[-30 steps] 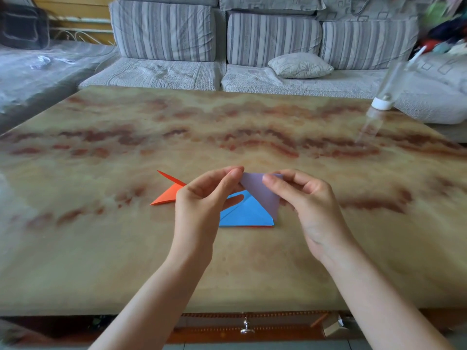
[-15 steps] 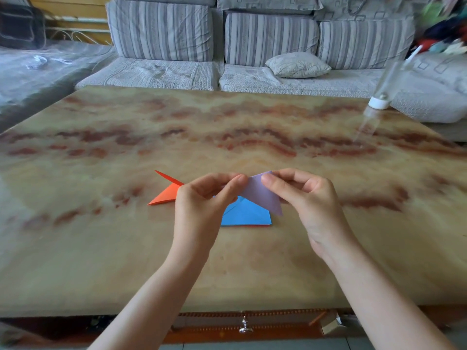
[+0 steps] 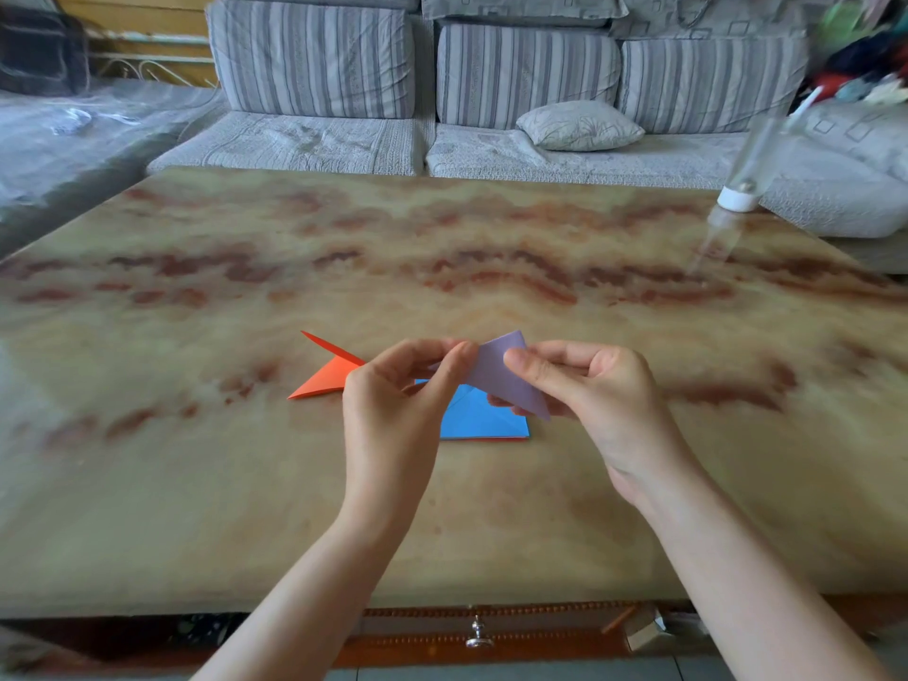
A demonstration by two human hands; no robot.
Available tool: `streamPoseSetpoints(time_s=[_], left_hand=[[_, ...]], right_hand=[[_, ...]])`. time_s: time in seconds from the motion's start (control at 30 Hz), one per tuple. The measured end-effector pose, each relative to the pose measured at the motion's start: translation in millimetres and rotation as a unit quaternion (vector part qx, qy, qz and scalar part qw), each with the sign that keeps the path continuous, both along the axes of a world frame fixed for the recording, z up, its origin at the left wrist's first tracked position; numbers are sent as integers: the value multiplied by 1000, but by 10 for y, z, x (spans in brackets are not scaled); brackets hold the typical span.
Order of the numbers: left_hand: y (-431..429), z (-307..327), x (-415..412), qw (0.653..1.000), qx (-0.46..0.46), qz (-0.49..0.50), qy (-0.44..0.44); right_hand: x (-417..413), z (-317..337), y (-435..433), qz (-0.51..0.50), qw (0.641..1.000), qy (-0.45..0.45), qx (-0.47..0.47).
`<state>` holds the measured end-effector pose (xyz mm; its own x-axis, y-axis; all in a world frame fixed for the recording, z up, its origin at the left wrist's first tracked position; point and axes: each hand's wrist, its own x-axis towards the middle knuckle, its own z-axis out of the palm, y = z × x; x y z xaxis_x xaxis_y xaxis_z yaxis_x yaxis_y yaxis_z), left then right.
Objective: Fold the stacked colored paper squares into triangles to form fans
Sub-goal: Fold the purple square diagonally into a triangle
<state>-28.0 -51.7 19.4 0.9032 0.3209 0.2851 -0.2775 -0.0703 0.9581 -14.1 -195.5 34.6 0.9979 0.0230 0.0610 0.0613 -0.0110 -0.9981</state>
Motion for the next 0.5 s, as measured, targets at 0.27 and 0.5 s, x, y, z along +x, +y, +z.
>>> streamPoseSetpoints(time_s=[0.27,0.5], left_hand=[[107,33,76,993,46,-85,64],[116,90,53,986,126,-111,15]], right_hand=[[11,-12,-60,5,999,-17,-41],[-28,-33,19,58,996,-12,-60]])
